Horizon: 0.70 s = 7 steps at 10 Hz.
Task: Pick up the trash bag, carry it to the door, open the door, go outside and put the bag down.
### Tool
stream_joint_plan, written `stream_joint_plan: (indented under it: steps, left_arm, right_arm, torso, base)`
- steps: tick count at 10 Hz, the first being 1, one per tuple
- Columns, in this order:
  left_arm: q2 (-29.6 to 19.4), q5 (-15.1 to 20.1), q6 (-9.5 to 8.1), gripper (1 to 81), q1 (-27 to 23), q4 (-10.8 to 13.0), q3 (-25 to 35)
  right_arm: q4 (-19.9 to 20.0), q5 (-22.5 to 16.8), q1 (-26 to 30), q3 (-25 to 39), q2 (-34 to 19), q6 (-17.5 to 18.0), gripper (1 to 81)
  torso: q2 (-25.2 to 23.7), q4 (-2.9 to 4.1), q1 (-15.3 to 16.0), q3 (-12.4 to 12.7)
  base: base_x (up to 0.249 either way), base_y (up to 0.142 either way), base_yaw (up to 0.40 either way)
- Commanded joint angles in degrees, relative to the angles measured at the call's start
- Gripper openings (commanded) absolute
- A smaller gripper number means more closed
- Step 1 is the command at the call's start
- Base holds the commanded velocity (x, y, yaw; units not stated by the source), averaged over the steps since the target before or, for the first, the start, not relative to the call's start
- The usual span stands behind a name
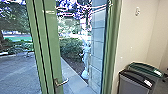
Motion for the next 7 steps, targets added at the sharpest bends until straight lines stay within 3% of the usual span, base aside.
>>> stream_joint_plan:
  steps: [1,7]
  left_arm:
    - [-0.1,3.0,0.39,1.0,-3.9,0.5,0.1]
    - [0.0,3.1,0.48,1.0,-3.9,0.6,0.2]
  right_arm:
    - [0.3,-3.1,3.4,0.3,0.3,0.0,81.1]
    - [0.3,-3.1,3.3,0.3,0.3,0.0,81.1]
  torso:
    - [0.0,0.00,0.0,0.0]
    - [0.0,0.00,0.0,0.0]
  base:
    - [0.116,0.000,0.000]
    - [0.111,0.000,0.000]
